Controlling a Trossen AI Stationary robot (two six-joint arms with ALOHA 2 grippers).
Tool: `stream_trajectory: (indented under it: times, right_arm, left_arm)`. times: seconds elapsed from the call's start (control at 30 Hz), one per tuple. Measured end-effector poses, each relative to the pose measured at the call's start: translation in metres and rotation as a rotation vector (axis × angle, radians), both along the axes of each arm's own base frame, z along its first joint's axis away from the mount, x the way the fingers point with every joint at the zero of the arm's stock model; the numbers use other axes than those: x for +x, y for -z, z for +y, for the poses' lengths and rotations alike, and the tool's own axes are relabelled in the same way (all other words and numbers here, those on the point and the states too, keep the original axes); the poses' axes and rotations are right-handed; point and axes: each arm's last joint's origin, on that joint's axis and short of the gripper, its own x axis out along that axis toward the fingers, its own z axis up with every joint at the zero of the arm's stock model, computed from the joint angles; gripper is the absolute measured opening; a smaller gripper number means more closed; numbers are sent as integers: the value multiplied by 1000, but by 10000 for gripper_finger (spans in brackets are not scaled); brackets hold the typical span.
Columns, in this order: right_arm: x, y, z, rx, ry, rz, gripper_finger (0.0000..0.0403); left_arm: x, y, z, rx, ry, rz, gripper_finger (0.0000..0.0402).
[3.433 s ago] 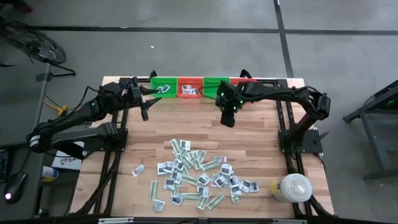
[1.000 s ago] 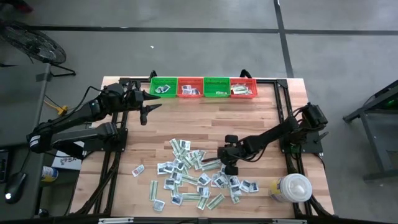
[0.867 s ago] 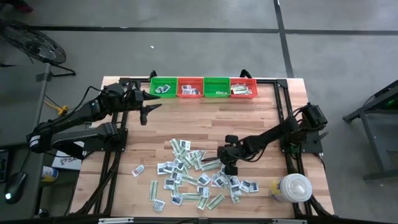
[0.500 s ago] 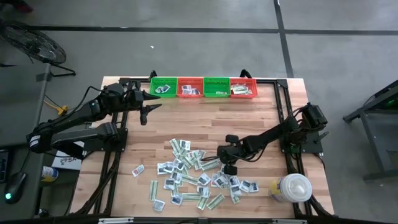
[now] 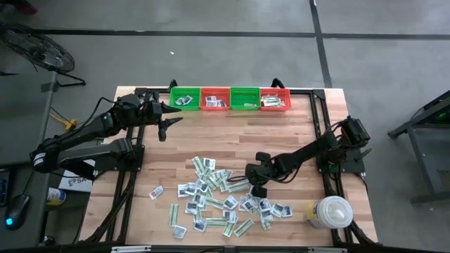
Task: Pick & Place First Aid Supplies
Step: Put the orange ointment pack in the right green bin
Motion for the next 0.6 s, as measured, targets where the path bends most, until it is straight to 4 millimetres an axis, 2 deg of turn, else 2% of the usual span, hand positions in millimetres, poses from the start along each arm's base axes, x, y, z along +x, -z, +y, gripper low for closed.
stream_trajectory:
  times: [0.2, 0.6]
  right_arm:
    - [-1, -16, -1, -12, 15, -46, 1]
    - [-14, -45, -20, -79, 37, -27, 0]
  left_arm:
    - [0, 0, 0, -4, -4, 0, 149]
    - [0, 0, 1, -8, -48, -2, 149]
